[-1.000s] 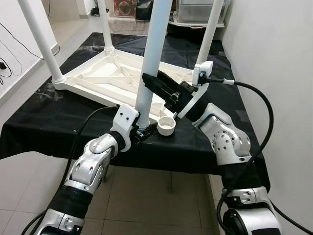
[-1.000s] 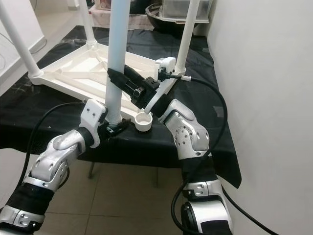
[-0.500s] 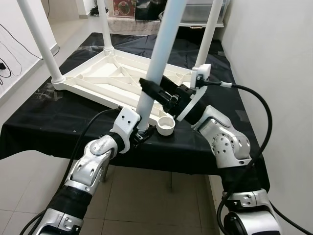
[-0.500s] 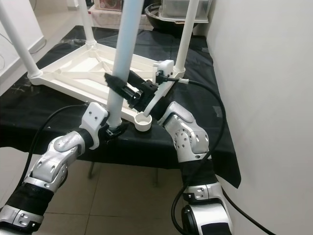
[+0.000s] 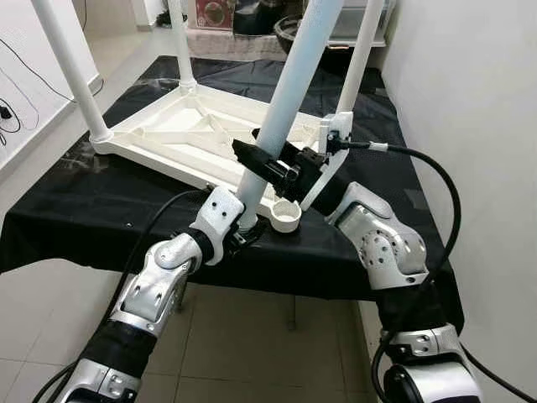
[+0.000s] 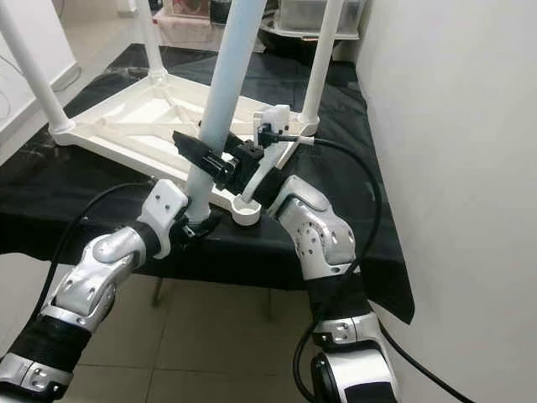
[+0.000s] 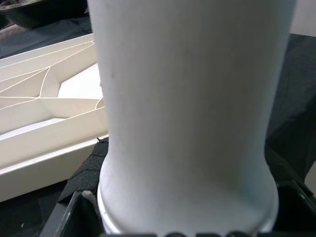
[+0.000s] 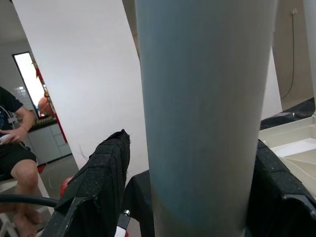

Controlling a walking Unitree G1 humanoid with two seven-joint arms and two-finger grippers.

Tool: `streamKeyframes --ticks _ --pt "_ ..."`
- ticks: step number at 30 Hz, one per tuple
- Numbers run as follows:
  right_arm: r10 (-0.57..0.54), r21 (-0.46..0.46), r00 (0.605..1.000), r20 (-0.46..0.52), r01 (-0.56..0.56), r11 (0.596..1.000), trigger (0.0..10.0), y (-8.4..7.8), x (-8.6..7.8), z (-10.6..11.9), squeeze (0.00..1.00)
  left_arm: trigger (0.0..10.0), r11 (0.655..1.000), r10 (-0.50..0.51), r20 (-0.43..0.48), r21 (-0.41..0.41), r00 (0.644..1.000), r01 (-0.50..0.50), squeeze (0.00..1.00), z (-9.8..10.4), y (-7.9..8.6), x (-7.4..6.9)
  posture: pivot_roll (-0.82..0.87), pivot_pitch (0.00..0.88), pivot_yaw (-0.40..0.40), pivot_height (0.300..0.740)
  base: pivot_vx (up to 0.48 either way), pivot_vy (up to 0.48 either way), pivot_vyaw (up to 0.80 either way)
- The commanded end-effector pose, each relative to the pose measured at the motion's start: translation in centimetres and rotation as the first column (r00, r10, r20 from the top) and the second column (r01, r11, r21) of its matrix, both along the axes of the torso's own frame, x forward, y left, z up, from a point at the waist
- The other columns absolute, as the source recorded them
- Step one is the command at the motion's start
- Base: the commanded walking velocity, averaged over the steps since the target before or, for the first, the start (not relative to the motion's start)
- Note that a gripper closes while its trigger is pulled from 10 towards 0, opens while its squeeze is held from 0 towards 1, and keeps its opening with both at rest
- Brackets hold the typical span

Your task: Building children table

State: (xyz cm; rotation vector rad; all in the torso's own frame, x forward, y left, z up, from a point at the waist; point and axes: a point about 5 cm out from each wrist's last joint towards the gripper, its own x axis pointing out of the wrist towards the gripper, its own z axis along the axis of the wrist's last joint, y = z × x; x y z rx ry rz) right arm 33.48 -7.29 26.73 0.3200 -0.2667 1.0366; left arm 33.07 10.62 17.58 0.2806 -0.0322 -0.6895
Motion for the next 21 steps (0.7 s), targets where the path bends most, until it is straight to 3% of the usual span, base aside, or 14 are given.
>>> streamKeyframes --ticks 1,21 --pt "0.009 -0.012 1.0 0.004 -0.009 1.0 10.0 0.4 -0.3 -0.1 0.0 10.0 1.0 -0.016 -0.015 0.014 1.0 0.017 0.0 -0.6 -0.3 -0.2 0.09 0.099 -0.009 0.74 0.0 0.0 0.0" --pt "-0.025 -0.024 1.0 0.008 0.026 0.999 10.0 0.8 0.0 -0.1 0.0 10.0 0.998 -0.068 -0.036 0.011 0.997 0.068 0.0 -1.5 -1.8 -1.0 0.08 0.108 -0.006 0.74 0.0 0.0 0.0"
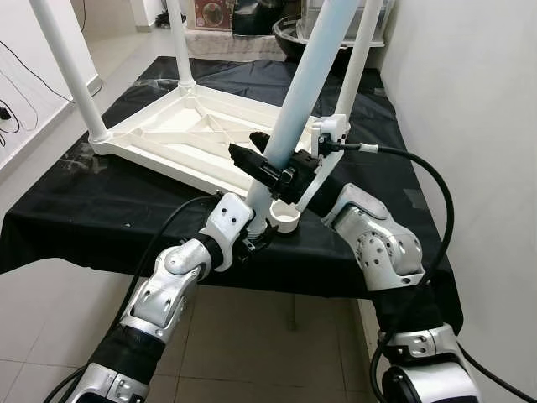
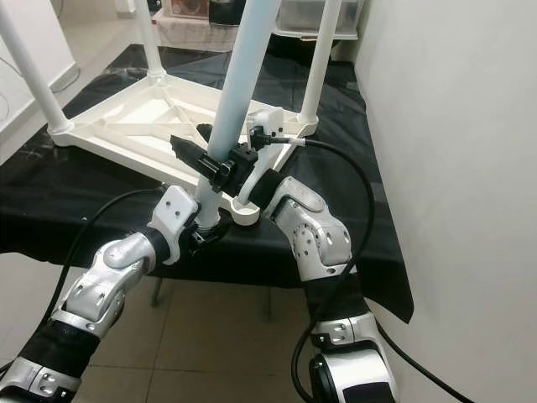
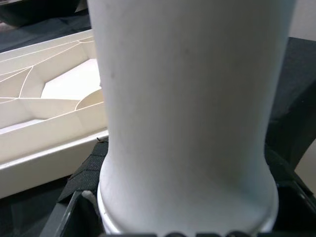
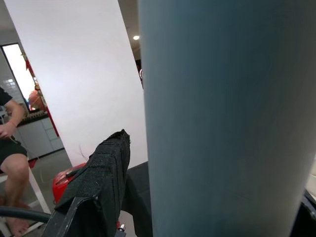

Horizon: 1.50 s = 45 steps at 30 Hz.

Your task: Building children table

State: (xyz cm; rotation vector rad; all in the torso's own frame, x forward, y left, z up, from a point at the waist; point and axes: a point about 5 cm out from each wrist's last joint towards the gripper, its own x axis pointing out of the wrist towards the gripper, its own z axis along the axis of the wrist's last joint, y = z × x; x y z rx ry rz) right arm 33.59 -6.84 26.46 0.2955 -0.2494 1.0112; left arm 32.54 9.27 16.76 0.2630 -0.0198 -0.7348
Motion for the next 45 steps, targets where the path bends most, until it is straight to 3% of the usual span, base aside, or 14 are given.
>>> streamKeyframes --ticks 1,7,8,9,12,15,17,31,32,33,34,37,38,45 --pt "-0.002 0.0 1.0 0.015 0.002 1.0 10.0 0.3 0.0 0.2 0.0 10.0 0.999 -0.028 -0.014 0.021 1.0 0.029 0.0 -0.7 -0.5 -0.5 0.08 0.106 -0.007 0.74 0.0 0.0 0.0" --pt "-0.002 -0.009 1.0 0.014 0.003 1.0 9.0 0.4 0.0 0.0 0.0 10.0 0.999 -0.033 -0.017 0.022 0.999 0.033 0.0 -0.8 -0.6 -0.6 0.09 0.111 -0.003 0.74 0.0 0.0 0.0" --pt "-0.001 -0.011 1.0 0.013 0.001 1.0 2.5 0.4 0.0 0.0 0.0 10.0 0.999 -0.034 -0.016 0.022 0.999 0.034 0.0 -0.8 -0.6 -0.6 0.09 0.111 -0.004 0.74 0.0 0.0 0.0" --pt "-0.002 -0.011 1.0 0.014 0.002 1.0 0.7 0.4 0.0 0.0 0.0 10.0 0.999 -0.035 -0.015 0.022 0.999 0.035 0.0 -0.8 -0.6 -0.6 0.08 0.111 -0.002 0.74 0.0 0.0 0.0" --pt "-0.004 -0.012 1.0 0.015 0.004 1.0 0.0 0.4 0.0 0.0 0.0 10.0 0.999 -0.036 -0.014 0.023 0.999 0.037 0.0 -0.8 -0.6 -0.5 0.08 0.111 -0.002 0.74 0.0 0.0 0.0" --pt "0.005 -0.024 1.0 0.012 -0.005 1.0 0.4 0.4 0.0 -0.2 0.0 10.0 0.999 -0.035 -0.014 0.027 0.999 0.035 0.0 -0.8 -0.5 -0.4 0.09 0.114 0.001 0.74 0.0 0.0 0.0" --pt "0.006 -0.036 1.0 0.011 -0.006 0.999 10.0 0.5 -0.1 -0.4 0.0 10.0 0.999 -0.034 -0.014 0.029 0.999 0.035 0.0 -0.8 -0.4 -0.4 0.08 0.114 -0.001 0.74 0.0 0.0 0.0" --pt "0.013 -0.059 1.0 0.0 -0.013 0.998 10.0 0.6 -0.2 -0.9 0.0 10.0 0.998 -0.038 -0.017 0.039 0.999 0.039 0.0 -0.8 -0.2 -0.5 0.09 0.117 0.001 0.74 0.0 0.0 0.0" --pt "0.012 -0.058 1.0 -0.001 -0.012 0.998 10.0 0.6 -0.2 -0.9 0.58 10.0 0.998 -0.039 -0.017 0.039 0.999 0.039 0.0 -0.8 -0.2 -0.5 0.09 0.117 0.001 0.74 0.0 0.0 0.0" --pt "0.012 -0.058 1.0 -0.001 -0.012 0.998 10.0 0.6 -0.2 -0.9 0.58 10.0 0.998 -0.039 -0.017 0.039 0.999 0.039 0.0 -0.8 -0.2 -0.5 0.09 0.117 0.001 0.74 0.0 0.0 0.0" --pt "0.017 -0.062 1.0 -0.001 -0.017 0.998 10.0 0.6 -0.2 -0.9 1.0 10.0 0.998 -0.04 -0.016 0.041 0.999 0.041 0.0 -0.8 -0.2 -0.5 0.09 0.116 0.0 0.74 0.0 0.0 0.0" --pt "0.023 -0.068 1.0 -0.003 -0.023 0.997 10.0 0.7 -0.3 -1.0 0.99 10.0 0.998 -0.041 -0.014 0.046 0.999 0.042 0.0 -0.8 -0.2 -0.5 0.09 0.118 0.0 0.74 0.0 0.0 0.0" --pt "0.023 -0.079 1.0 -0.003 -0.023 0.997 10.0 0.8 -0.3 -1.1 0.0 10.0 0.998 -0.042 -0.011 0.055 0.999 0.042 0.0 -0.9 -0.2 -0.5 0.09 0.118 0.001 0.74 0.0 0.0 0.0" --pt "0.004 -0.098 1.0 -0.013 -0.005 0.995 10.0 0.9 -0.2 -1.5 0.0 10.0 0.997 -0.028 0.002 0.077 1.0 0.028 0.0 -0.9 0.1 -0.3 0.09 0.116 0.001 0.74 0.0 0.0 0.0"
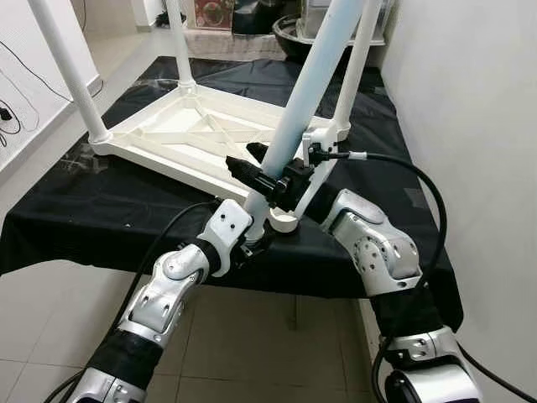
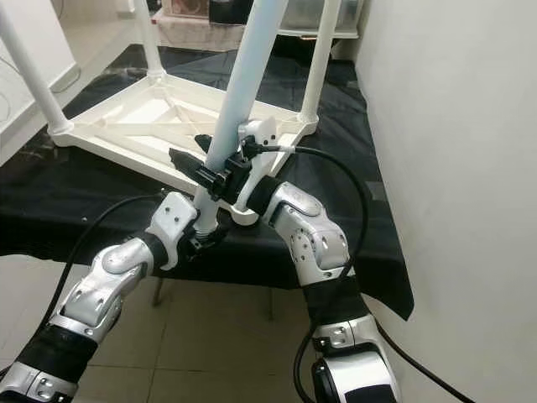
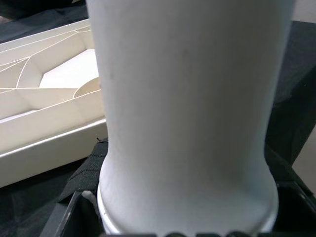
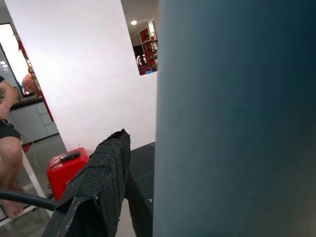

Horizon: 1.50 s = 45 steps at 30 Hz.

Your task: Building children table

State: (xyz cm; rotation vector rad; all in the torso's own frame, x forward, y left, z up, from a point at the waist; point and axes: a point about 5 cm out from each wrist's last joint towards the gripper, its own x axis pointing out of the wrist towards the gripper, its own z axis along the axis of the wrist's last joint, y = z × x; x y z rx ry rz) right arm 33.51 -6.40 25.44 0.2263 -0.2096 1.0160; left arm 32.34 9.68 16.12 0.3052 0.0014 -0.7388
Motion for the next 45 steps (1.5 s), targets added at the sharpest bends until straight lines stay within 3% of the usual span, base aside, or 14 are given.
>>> streamKeyframes --ticks 1,23,24,25,26,27,28,37,45 --pt "0.0 -0.025 1.0 -0.015 -0.001 1.0 10.0 0.4 0.0 -0.5 0.0 10.0 0.999 -0.024 0.009 0.037 1.0 0.024 0.0 -0.3 -0.3 -0.1 0.09 0.117 0.001 0.74 0.0 0.0 0.0" --pt "-0.118 -0.007 0.991 -0.064 0.118 0.993 10.0 0.0 1.2 -0.3 0.0 10.0 0.998 -0.02 0.022 0.057 1.0 0.019 0.0 -0.8 -0.9 -0.2 0.08 0.114 0.004 0.74 0.0 0.0 0.0" --pt "-0.118 -0.004 0.991 -0.063 0.118 0.993 9.0 0.0 1.2 -0.2 0.0 10.0 0.998 -0.02 0.022 0.058 1.0 0.019 0.0 -0.9 -0.9 -0.1 0.08 0.111 0.003 0.74 0.0 0.0 0.0" --pt "-0.118 -0.004 0.991 -0.063 0.118 0.993 9.0 0.0 1.2 -0.2 0.0 10.0 0.998 -0.02 0.022 0.058 1.0 0.019 0.0 -0.9 -0.9 -0.1 0.08 0.111 0.003 0.74 0.0 0.0 0.0" --pt "-0.117 -0.002 0.991 -0.062 0.118 0.993 3.6 0.0 1.2 -0.2 0.0 10.0 0.998 -0.021 0.022 0.058 1.0 0.02 0.0 -0.9 -0.9 -0.1 0.08 0.111 0.002 0.74 0.0 0.0 0.0" --pt "-0.117 -0.002 0.991 -0.062 0.118 0.993 3.6 0.0 1.2 -0.2 0.0 10.0 0.998 -0.021 0.022 0.058 1.0 0.02 0.0 -0.9 -0.9 -0.1 0.08 0.111 0.002 0.74 0.0 0.0 0.0" --pt "-0.114 0.0 0.992 -0.06 0.114 0.993 0.0 0.1 1.2 -0.2 0.0 10.0 0.998 -0.021 0.022 0.058 1.0 0.019 0.0 -0.9 -0.8 -0.1 0.08 0.11 0.004 0.74 0.0 0.0 0.0" --pt "-0.095 0.013 0.994 -0.062 0.096 0.995 0.0 0.4 0.8 -0.1 0.0 10.0 0.998 -0.018 0.025 0.053 1.0 0.017 0.0 -0.8 -0.8 0.0 0.08 0.103 0.008 0.74 0.0 0.0 0.0" --pt "-0.094 0.018 0.994 -0.063 0.095 0.995 0.0 0.4 0.7 -0.1 0.0 10.0 0.999 0.004 -0.03 0.051 1.0 -0.002 0.0 -1.3 -0.6 0.0 0.08 0.105 0.005 0.74 0.0 0.0 0.0"
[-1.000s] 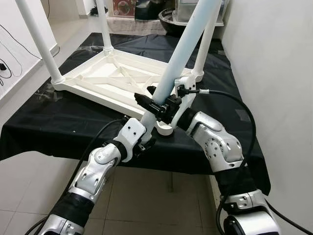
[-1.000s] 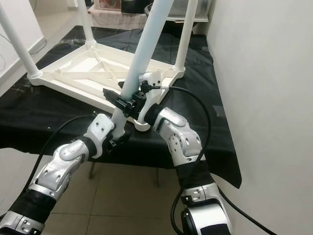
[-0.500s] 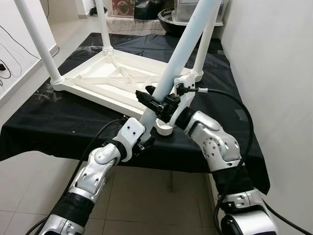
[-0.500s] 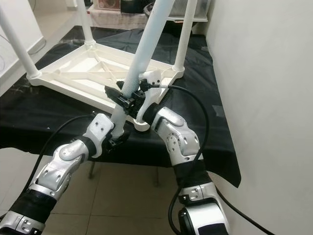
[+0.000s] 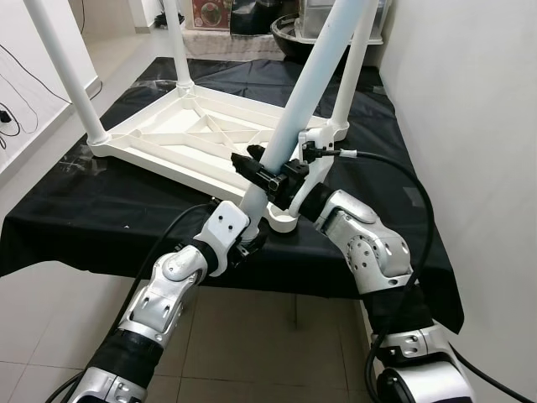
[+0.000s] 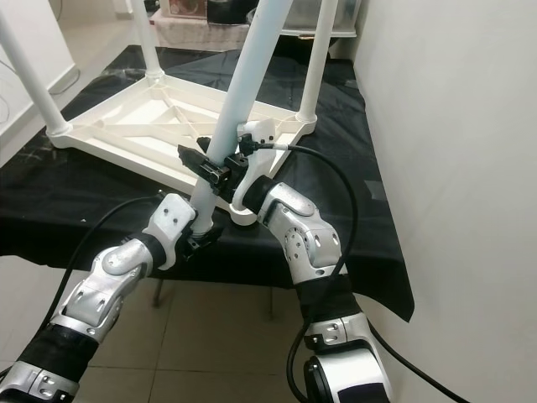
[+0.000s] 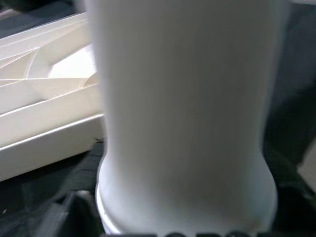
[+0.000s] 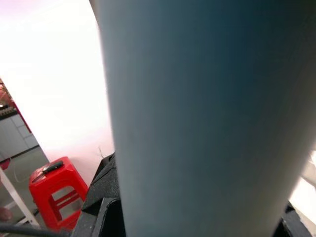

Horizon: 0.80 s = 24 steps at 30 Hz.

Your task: Building children table

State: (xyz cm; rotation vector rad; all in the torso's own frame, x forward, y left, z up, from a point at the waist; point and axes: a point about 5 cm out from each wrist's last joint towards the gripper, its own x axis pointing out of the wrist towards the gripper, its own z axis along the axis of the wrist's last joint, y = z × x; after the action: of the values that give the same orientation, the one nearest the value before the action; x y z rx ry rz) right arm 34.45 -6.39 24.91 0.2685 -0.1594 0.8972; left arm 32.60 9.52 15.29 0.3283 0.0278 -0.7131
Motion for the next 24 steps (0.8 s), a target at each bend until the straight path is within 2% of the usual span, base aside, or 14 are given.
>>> streamKeyframes --ticks 1,2,3,8,12,13,17,19,21,22,23,24 --pt "0.011 0.004 1.0 0.016 -0.011 1.0 0.0 0.3 -0.2 0.5 0.0 10.0 1.0 -0.022 -0.031 0.017 0.999 0.022 0.54 -0.6 -0.4 -0.3 0.08 0.105 0.006 0.74 0.0 0.0 0.0" --pt "0.011 0.004 1.0 0.016 -0.011 1.0 0.0 0.3 -0.2 0.5 0.0 10.0 1.0 -0.022 -0.031 0.017 0.999 0.022 0.54 -0.6 -0.4 -0.3 0.08 0.105 0.006 0.74 0.0 0.0 0.0" --pt "0.01 0.005 1.0 0.018 -0.01 1.0 0.0 0.2 -0.2 0.6 0.0 10.0 0.999 -0.033 -0.033 0.023 0.999 0.034 1.0 -0.7 -0.4 -0.4 0.08 0.106 0.006 0.74 0.0 0.0 0.0" --pt "0.0 0.011 1.0 0.028 0.0 1.0 0.0 -0.2 0.0 1.0 0.0 10.0 0.999 -0.014 -0.03 0.032 0.999 0.014 1.0 -0.8 0.0 -0.4 0.08 0.106 0.006 0.74 0.0 0.0 0.0" --pt "-0.023 0.018 0.999 0.048 0.022 1.0 0.0 -0.8 0.4 1.7 0.0 10.0 0.999 0.031 -0.044 0.042 0.999 -0.029 1.0 -1.2 1.1 -0.5 0.08 0.105 0.004 0.74 0.0 0.0 0.0" --pt "-0.035 0.021 0.998 0.055 0.034 0.999 0.0 -1.1 0.5 1.9 0.0 10.0 0.997 0.056 -0.045 0.046 0.997 -0.054 0.0 -1.3 1.6 -0.7 0.08 0.105 0.004 0.74 0.0 0.0 0.0" --pt "-0.048 0.026 0.997 0.063 0.046 0.999 0.0 -1.5 0.7 2.2 0.0 10.0 0.995 0.09 -0.045 0.041 0.995 -0.088 0.0 -1.5 2.3 -0.9 0.08 0.104 0.004 0.74 0.0 0.0 0.0" --pt "-0.074 0.033 0.994 0.078 0.072 0.997 0.0 -2.2 1.0 2.6 0.0 10.0 0.982 0.191 -0.05 0.005 0.98 -0.191 0.0 -1.7 3.7 -1.1 0.09 0.103 0.002 0.74 0.0 0.0 0.0" --pt "-0.074 0.033 0.994 0.078 0.072 0.997 0.0 -2.2 1.0 2.6 0.0 10.0 0.982 0.191 -0.05 0.005 0.98 -0.191 0.0 -1.7 3.7 -1.1 0.09 0.103 0.002 0.74 0.0 0.0 0.0" --pt "-0.094 0.036 0.992 0.087 0.091 0.995 0.0 -2.5 1.2 2.8 0.0 10.0 0.969 0.245 -0.05 -0.023 0.968 -0.246 0.0 -1.7 4.3 -1.3 0.09 0.102 0.001 0.74 0.0 0.0 0.0" --pt "-0.094 0.036 0.992 0.087 0.091 0.995 0.0 -2.5 1.2 2.8 0.0 10.0 0.969 0.245 -0.05 -0.023 0.968 -0.246 0.0 -1.7 4.3 -1.3 0.09 0.102 0.001 0.74 0.0 0.0 0.0" --pt "-0.13 0.046 0.987 0.097 0.126 0.991 0.0 -3.1 1.5 3.1 0.0 10.0 0.952 0.298 -0.043 -0.066 0.954 -0.3 0.0 -1.6 4.8 -1.8 0.09 0.101 -0.003 0.74 0.0 0.0 0.0"
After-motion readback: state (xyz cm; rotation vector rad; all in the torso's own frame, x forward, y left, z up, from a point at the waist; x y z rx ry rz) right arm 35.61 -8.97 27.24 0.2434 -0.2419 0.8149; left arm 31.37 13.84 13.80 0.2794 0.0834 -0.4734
